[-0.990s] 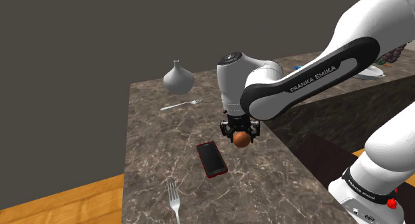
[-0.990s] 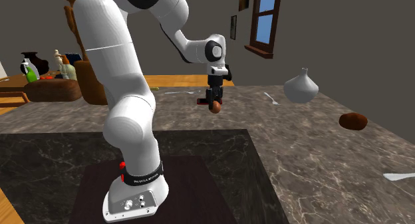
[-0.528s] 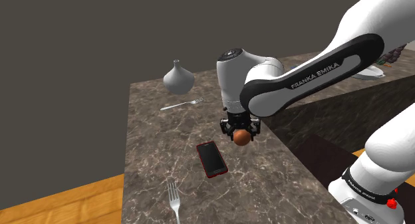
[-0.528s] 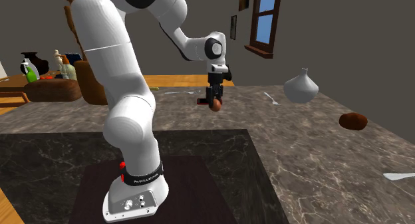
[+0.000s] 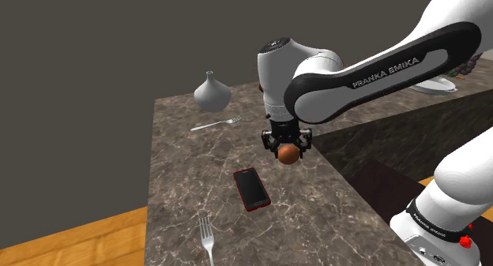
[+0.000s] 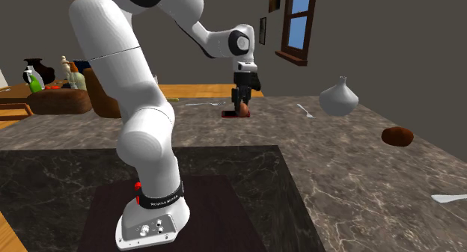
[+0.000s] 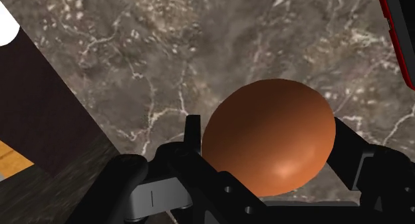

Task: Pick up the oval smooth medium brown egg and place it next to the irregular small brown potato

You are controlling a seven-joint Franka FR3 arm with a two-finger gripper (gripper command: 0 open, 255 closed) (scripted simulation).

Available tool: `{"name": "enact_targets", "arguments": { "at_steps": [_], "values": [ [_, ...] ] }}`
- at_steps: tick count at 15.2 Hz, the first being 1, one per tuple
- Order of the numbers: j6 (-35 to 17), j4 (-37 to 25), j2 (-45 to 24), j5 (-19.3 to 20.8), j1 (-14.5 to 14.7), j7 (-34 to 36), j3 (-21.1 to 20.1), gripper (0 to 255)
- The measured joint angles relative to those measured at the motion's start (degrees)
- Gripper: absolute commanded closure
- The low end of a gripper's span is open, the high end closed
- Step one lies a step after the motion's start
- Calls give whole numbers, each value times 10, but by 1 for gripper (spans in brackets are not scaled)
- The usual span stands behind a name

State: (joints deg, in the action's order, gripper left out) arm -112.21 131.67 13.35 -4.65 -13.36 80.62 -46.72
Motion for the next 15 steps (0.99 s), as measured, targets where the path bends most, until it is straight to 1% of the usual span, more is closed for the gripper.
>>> {"name": "enact_targets", "arguments": {
  "at_steps": [6, 15],
  "values": [
    [47, -27, 25, -13, 4, -15, 13, 255],
    [119, -81, 47, -19, 6, -29, 30, 255]
  ]
}}
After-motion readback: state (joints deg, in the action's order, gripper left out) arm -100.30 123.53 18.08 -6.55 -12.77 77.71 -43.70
